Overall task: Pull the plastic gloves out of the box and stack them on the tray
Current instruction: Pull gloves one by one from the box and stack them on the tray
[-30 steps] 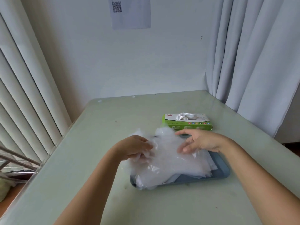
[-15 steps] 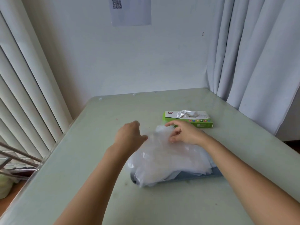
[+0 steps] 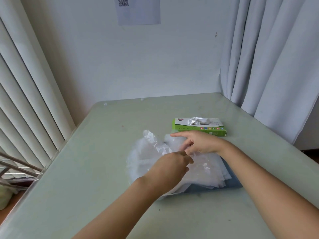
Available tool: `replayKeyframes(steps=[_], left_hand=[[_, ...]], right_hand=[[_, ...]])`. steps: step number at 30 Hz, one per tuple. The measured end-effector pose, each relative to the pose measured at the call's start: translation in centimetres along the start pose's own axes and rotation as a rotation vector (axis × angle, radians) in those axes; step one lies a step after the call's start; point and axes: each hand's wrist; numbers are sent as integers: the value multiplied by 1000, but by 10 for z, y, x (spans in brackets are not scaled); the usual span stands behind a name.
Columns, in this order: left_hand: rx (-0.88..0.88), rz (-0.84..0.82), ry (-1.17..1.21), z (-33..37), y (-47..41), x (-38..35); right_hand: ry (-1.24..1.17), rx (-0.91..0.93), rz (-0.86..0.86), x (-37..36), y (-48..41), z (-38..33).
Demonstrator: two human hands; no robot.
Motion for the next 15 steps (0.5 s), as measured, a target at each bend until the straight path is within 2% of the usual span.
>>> replayKeyframes(steps=[5, 8, 10, 13, 15], left_hand=[[77, 20, -35, -9, -3, -5], [55, -65, -13, -9, -3, -11], [37, -101, 25, -9, -4, -15], [53, -117, 24, -13, -4, -15], [94, -139, 3, -16, -3, -14]], right_hand=[[17, 0, -72, 6, -9, 5], [28, 43, -55, 7, -11, 8], [-59, 120, 3, 7, -12, 7], [-192, 228, 188, 7, -17, 5], [-194, 254, 313, 6, -19, 5]])
Point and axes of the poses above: each hand's wrist, its own y-axis away from the middle knuckle, its own x-axis out of the back of the hand, z = x × y, and after that the axes turned 15 degrees about -z, right-handed
